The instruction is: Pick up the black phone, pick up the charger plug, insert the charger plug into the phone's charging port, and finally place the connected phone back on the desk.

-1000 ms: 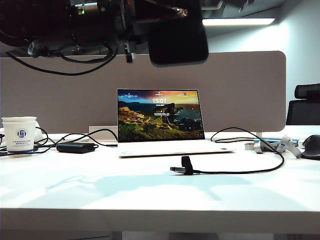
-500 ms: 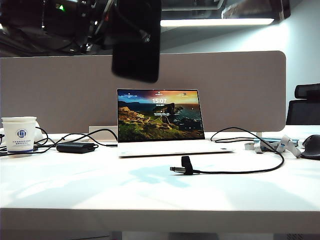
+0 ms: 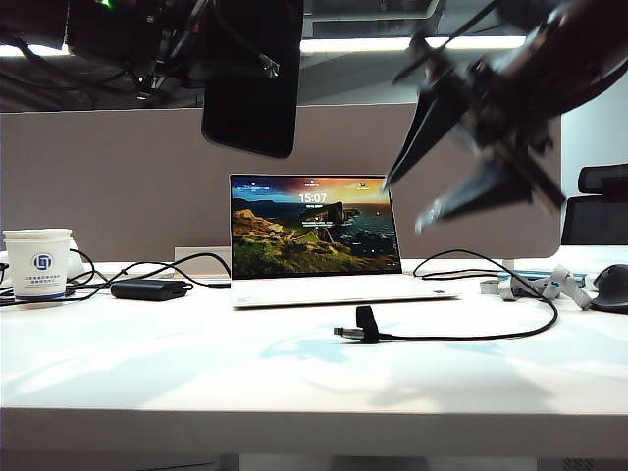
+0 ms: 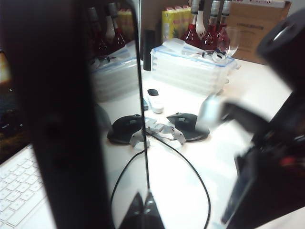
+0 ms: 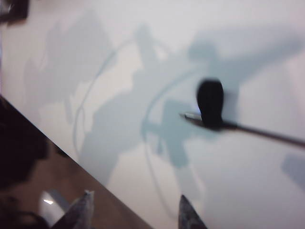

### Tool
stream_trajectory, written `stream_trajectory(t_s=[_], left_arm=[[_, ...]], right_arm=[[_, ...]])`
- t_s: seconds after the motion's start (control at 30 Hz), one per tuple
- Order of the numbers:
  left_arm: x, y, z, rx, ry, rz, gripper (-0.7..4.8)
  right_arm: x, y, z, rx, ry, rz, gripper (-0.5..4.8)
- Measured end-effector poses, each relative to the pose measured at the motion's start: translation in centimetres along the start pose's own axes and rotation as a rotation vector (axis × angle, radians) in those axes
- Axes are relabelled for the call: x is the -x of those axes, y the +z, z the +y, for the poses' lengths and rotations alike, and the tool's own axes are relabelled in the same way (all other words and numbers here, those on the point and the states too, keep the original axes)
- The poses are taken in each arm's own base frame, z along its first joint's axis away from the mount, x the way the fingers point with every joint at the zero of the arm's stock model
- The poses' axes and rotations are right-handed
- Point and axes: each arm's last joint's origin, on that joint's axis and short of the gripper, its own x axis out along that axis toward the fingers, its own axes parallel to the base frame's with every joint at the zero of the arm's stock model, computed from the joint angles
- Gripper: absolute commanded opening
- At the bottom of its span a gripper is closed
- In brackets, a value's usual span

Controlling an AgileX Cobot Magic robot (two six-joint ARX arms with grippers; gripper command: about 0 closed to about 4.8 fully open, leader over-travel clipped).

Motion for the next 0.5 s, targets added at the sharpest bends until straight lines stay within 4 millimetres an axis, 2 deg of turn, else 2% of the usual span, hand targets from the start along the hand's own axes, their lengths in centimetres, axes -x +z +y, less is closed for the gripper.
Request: stream_trajectory(t_s=[0.07,0.17,0.33,0.5], left_arm=[[0.0,0.0,0.0,0.001,-0.002,-0.001,-0.07],[0.0,0.0,0.0,0.003,-0.001,-0.001,-0.07],[0.0,0.0,0.0,0.002,-0.002,-0.001,-0.07],[0.0,0.0,-0.1,0.001,-0.017,-0.003,-0.07]], right_arm=[[-1.5,-0.1,-0.8,-0.204,-0.023,0.045,2.28],[-2.7,-0.2,-1.5,-0.298,-0.044,0.078,2.00],[-4.1,-0.2,-2.6,-0.478,-0.078,0.101,2.01],[-4.6,0.7,-2.7,-0.584,-0.093,-0.017,2.01]])
